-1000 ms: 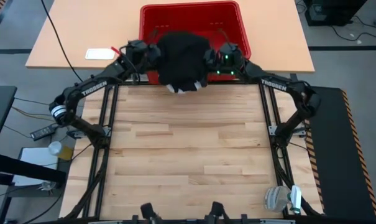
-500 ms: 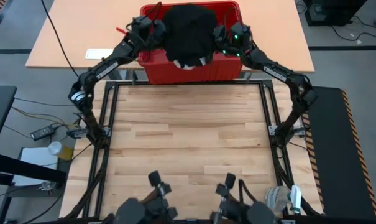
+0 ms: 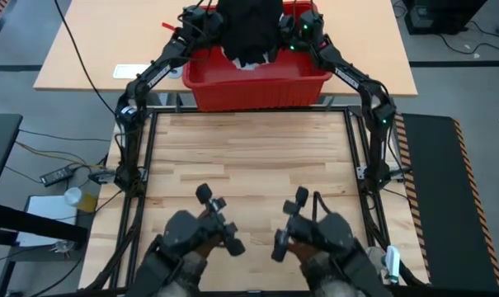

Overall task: Fold laundry
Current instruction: Put the stacked folded clothes into the red bin

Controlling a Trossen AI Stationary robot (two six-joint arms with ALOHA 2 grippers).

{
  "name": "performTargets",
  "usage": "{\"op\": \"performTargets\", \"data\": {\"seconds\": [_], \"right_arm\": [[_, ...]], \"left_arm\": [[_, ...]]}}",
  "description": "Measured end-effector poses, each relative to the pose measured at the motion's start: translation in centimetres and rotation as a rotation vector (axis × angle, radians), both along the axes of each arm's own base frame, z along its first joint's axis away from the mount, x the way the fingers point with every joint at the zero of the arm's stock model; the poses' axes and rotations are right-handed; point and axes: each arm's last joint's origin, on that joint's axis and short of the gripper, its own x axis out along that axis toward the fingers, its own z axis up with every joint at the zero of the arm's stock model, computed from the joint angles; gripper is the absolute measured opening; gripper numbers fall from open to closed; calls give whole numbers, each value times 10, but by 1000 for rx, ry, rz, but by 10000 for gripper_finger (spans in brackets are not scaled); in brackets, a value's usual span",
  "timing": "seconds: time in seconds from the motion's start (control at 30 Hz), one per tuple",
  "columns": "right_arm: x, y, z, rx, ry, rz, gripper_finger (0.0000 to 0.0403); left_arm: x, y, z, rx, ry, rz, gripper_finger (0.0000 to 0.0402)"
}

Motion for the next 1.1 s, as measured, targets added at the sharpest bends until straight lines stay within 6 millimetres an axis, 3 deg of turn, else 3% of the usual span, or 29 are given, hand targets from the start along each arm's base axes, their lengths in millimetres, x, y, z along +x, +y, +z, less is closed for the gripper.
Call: {"op": "performTargets", "data": {"seconds": [0.27, 0.6, 0.87, 1.1], "right_arm": [[-1, -42, -37, 101, 51, -26, 170], [-17, -61, -79, 232, 241, -181, 169], [-60, -66, -103, 380, 518, -265, 174], [-79, -71, -106, 473, 504, -270, 243]], "left_arm": [[4, 34, -47, -96, 24, 69, 142], [9, 61, -110, -203, 123, 192, 142], [-2, 64, -154, -405, 311, 228, 144], [-1, 60, -161, -404, 398, 230, 201]]}}
